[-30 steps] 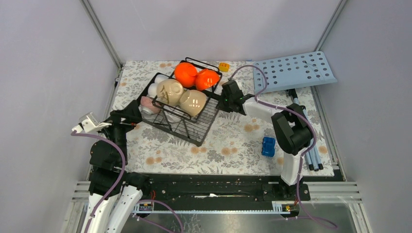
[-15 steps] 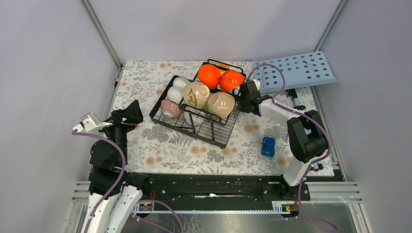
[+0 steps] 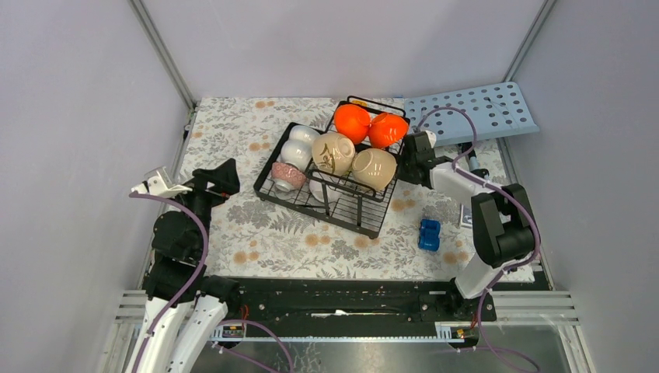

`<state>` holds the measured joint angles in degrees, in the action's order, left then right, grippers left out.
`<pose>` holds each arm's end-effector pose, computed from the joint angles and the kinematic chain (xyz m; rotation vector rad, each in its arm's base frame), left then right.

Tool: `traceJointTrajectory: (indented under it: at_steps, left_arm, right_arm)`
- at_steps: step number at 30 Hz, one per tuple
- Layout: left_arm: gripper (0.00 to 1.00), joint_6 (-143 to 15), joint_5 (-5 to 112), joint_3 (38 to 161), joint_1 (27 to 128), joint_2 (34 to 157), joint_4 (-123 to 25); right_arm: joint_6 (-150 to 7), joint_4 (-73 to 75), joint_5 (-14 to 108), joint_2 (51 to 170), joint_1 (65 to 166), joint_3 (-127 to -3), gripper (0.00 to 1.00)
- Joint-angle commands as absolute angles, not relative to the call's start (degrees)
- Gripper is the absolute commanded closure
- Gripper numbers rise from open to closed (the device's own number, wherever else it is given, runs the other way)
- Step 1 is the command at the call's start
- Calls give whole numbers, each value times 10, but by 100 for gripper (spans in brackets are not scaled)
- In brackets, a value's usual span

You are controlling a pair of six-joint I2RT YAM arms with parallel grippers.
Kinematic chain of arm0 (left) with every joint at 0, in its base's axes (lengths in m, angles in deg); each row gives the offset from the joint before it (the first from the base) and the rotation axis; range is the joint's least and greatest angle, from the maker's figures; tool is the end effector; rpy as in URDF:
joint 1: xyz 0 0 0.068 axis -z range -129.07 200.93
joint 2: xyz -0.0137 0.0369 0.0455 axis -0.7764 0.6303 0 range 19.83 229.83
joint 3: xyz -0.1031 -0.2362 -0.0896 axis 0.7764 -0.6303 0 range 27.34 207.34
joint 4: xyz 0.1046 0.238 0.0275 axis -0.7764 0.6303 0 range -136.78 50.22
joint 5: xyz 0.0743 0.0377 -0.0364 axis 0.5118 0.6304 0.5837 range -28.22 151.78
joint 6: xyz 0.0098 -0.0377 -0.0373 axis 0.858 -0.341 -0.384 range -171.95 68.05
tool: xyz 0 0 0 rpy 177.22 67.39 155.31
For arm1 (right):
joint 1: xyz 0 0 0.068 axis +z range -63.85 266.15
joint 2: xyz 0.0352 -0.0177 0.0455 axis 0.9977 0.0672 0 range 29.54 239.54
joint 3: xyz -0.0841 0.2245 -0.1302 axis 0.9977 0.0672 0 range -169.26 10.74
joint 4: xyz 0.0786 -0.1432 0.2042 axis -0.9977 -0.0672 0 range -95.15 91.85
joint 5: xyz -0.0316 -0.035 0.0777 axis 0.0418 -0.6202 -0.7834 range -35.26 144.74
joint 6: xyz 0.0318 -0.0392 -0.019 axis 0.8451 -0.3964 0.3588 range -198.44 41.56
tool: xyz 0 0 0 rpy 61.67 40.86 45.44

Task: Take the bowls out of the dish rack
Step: Adjust the dish rack at the center of the board.

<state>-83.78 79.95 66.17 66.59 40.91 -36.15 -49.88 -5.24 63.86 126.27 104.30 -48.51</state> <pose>0.0950 -0.0152 0.3537 -0.4623 1.3935 -0.4475 0.3434 0.1068 0.1976 0.2906 2.3285 0.2175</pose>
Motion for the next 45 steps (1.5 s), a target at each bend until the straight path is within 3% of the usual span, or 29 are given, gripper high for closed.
traceJointTrajectory:
  at_steps: [1, 6, 14, 20, 27, 38, 40, 45]
  left_arm:
    - [1, -833, 785, 661, 663, 412, -389]
    - [1, -835, 780, 661, 663, 416, -389]
    - [1, -835, 775, 658, 663, 421, -392]
    - [1, -835, 758, 659, 663, 443, -391]
    - [1, -837, 734, 667, 663, 480, -383]
    - [1, -831, 684, 672, 663, 502, -388]
    - [1, -831, 682, 672, 663, 503, -390]
    - [1, -836, 678, 672, 663, 506, -390]
  right_arm:
    - [-506, -125, 653, 1212, 1031, -453, 51]
    - [-491, -124, 640, 1158, 1031, -421, 30]
    - [-468, -136, 596, 1040, 1031, -348, 25]
    - [-425, -78, 516, 893, 1031, -220, 33]
    - [-379, -3, 451, 858, 1032, -168, 32]
    - [-366, 116, 421, 955, 1032, -164, 32]
    - [-368, 124, 417, 977, 1032, -171, 35]
    - [-388, 106, 432, 1024, 1032, -193, 56]
